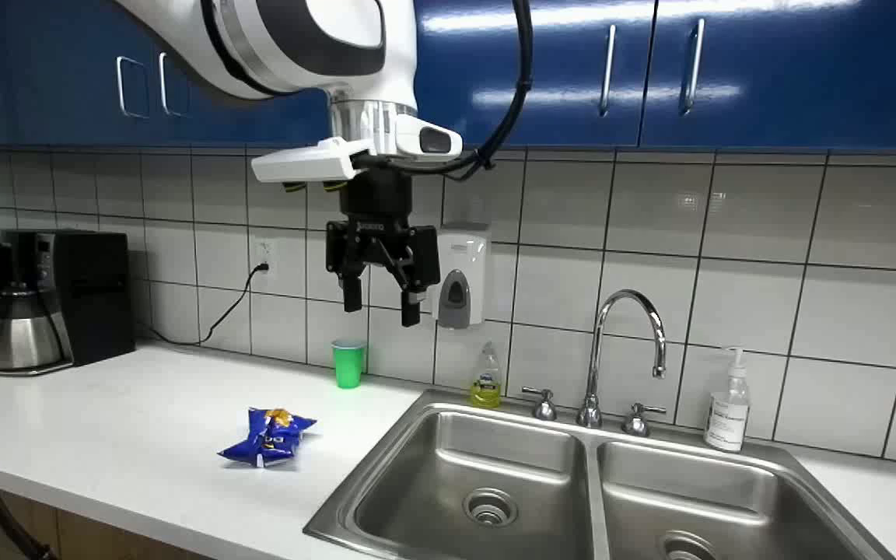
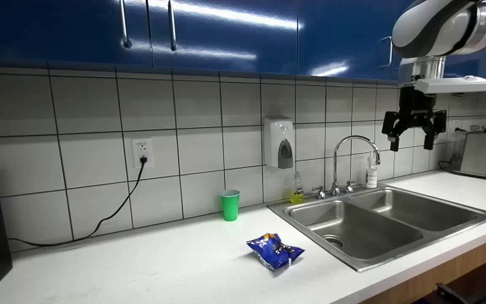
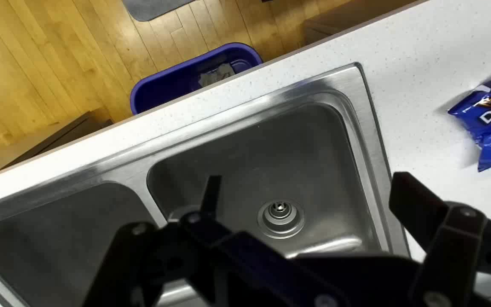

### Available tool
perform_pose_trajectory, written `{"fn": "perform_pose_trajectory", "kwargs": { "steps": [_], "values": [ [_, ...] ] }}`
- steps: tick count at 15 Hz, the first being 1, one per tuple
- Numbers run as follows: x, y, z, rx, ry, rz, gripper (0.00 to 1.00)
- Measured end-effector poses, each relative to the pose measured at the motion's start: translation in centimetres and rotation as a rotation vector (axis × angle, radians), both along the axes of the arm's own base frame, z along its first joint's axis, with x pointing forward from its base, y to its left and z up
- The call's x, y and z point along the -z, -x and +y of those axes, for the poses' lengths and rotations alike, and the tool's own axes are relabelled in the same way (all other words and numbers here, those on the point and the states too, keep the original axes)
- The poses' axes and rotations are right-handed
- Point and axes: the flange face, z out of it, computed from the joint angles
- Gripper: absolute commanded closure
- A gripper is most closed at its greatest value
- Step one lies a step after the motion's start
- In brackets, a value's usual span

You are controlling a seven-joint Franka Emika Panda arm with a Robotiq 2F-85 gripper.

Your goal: Put the packet into the sink

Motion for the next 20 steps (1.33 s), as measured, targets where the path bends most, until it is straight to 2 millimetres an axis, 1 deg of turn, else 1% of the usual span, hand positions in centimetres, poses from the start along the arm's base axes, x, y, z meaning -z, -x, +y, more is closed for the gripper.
{"fn": "perform_pose_trajectory", "kwargs": {
  "steps": [9,12,15,20],
  "values": [
    [0.1,0.0,0.0,0.0,-0.001,0.003,0.0],
    [0.6,-0.1,0.6,-0.014,-0.004,0.013,0.0],
    [1.8,-0.4,2.6,-0.057,-0.015,0.036,0.0],
    [4.4,-0.8,8.1,-0.166,-0.046,0.084,0.0]
  ]
}}
